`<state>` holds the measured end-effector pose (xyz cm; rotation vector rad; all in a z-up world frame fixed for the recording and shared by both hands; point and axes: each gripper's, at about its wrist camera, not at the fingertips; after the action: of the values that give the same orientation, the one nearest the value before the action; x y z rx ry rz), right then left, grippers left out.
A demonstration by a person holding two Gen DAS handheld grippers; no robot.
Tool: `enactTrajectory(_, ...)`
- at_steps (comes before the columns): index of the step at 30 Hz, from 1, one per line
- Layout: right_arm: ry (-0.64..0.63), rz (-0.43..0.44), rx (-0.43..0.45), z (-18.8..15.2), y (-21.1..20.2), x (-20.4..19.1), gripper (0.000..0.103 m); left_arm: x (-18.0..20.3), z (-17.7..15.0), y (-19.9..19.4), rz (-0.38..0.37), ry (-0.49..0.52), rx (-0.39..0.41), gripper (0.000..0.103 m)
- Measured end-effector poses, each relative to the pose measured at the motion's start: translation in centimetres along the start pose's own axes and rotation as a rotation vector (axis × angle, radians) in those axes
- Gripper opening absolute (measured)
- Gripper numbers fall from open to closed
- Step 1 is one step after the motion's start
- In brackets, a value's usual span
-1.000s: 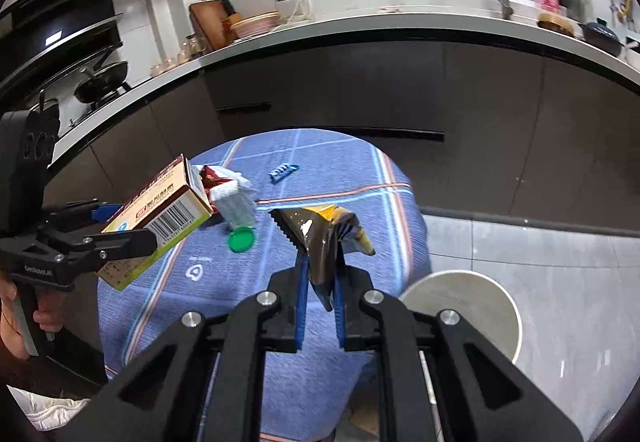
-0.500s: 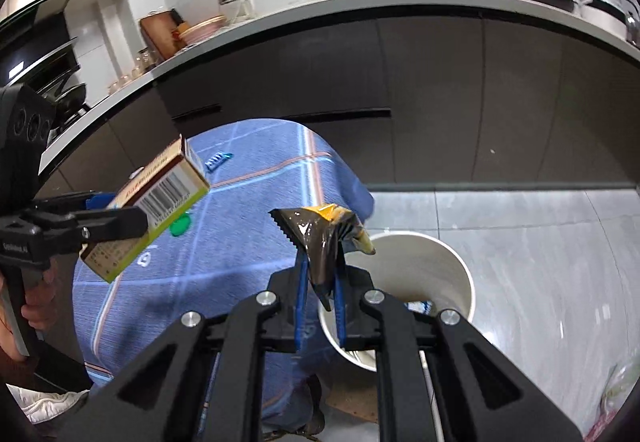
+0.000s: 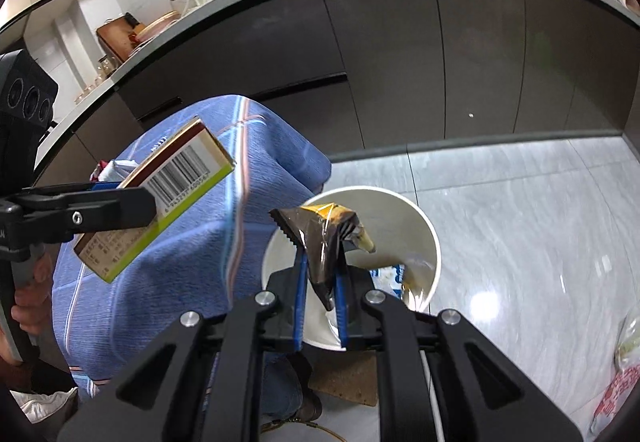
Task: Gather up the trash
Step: 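Carry the Amoxicillin box and black pouch over the white bin with both tools, then open both tools to drop the box and pouch into the bin, then move both tools back over the table toward the green cap and receipt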
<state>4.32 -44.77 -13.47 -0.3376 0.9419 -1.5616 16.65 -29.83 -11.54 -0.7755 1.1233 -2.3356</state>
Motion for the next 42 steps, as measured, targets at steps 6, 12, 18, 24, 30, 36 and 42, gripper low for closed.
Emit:
enactTrajectory(6,0.032,-0.002,-0.042,-0.3,1.9,1.0,0.014,0.3,1.2,2.7,0.011,0.006,-0.042,0.079)
enactTrajectory(12,0.046,-0.009,-0.092,-1.1,3.8,2.1,0.016,0.9,2.1,4.8,0.017,0.021,-0.06,0.08)
enactTrajectory(18,0.057,-0.007,-0.12,-1.4,5.0,2.7,0.019,1.3,2.5,6.4,0.034,0.037,-0.07,0.08)
enactTrajectory(24,0.028,-0.046,-0.112,-1.3,5.9,2.7,0.061,1.5,2.7,6.7,0.066,0.028,-0.038,0.094)
enactTrajectory(30,-0.021,-0.096,-0.09,-1.1,5.8,2.7,0.08,1.2,3.2,6.1,0.081,0.006,-0.011,0.094)
enactTrajectory(36,-0.011,-0.108,-0.079,-1.3,5.3,3.3,0.095,1.1,2.7,5.7,0.102,0.007,-0.001,0.094)
enactTrajectory(42,-0.015,-0.092,-0.068,-1.3,4.4,2.8,0.099,0.7,2.2,4.7,0.106,0.012,0.012,0.094)
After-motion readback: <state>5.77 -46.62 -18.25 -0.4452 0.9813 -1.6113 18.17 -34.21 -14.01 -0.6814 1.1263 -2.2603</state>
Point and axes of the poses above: each gripper's, at about its wrist camera, not at the fingertips, and y roughly the way its jaws point, x to its right, z to its top
